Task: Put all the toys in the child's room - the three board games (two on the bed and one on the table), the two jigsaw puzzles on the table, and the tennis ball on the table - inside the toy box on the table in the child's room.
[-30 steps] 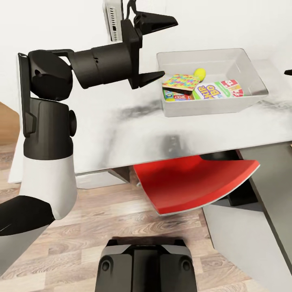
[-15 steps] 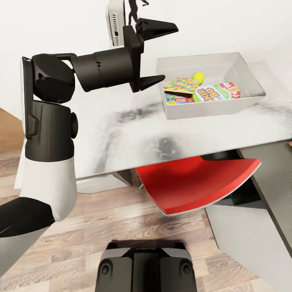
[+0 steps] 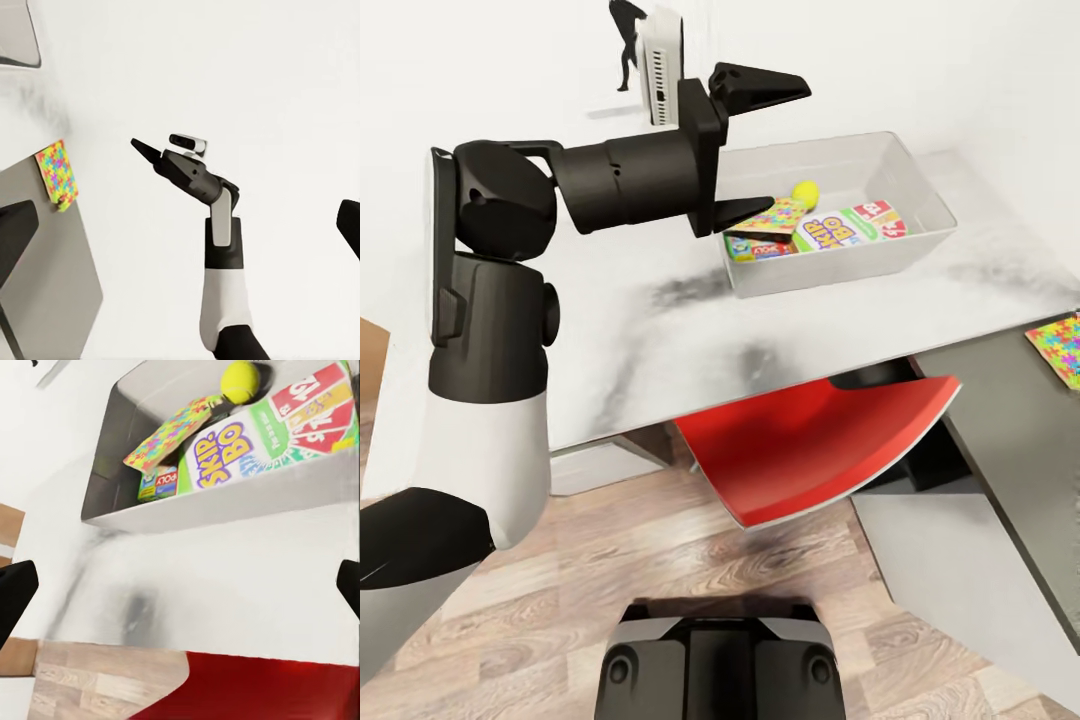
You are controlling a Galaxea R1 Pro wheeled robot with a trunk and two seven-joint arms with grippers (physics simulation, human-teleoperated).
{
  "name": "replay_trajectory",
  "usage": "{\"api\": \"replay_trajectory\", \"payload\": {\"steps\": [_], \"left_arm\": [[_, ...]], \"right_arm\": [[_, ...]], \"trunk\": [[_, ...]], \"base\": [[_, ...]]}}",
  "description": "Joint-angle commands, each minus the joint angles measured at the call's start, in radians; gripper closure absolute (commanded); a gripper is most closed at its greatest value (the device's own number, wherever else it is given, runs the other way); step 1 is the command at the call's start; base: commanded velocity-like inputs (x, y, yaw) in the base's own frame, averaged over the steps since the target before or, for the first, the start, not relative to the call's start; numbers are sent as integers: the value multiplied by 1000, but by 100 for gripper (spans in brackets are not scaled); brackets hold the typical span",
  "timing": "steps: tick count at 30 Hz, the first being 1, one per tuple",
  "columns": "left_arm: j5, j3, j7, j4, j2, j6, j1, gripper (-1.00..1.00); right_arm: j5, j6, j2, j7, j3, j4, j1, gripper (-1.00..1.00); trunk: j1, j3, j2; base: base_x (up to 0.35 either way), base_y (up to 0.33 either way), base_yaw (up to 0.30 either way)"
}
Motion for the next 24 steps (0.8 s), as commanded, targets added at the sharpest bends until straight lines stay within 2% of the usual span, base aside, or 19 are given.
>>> {"api": "replay_trajectory", "payload": {"steps": [1, 12, 24], "left_arm": [[9, 1, 10, 0, -1, 0, -1, -100], [6, -12, 10, 0, -1, -19, -4, -100], [-1, -52, 12, 2, 0, -25, -7, -100]], "right_arm": [[-2, 3, -1, 4, 7, 1, -4, -100], [-3, 3, -20, 5, 6, 1, 8, -100], [-5, 3, -48, 8, 8, 2, 16, -100]], "trunk": [[1, 0, -2], [1, 9, -2], [1, 19, -2]], "base": [[0, 5, -230], [0, 2, -245], [0, 0, -254]]}}
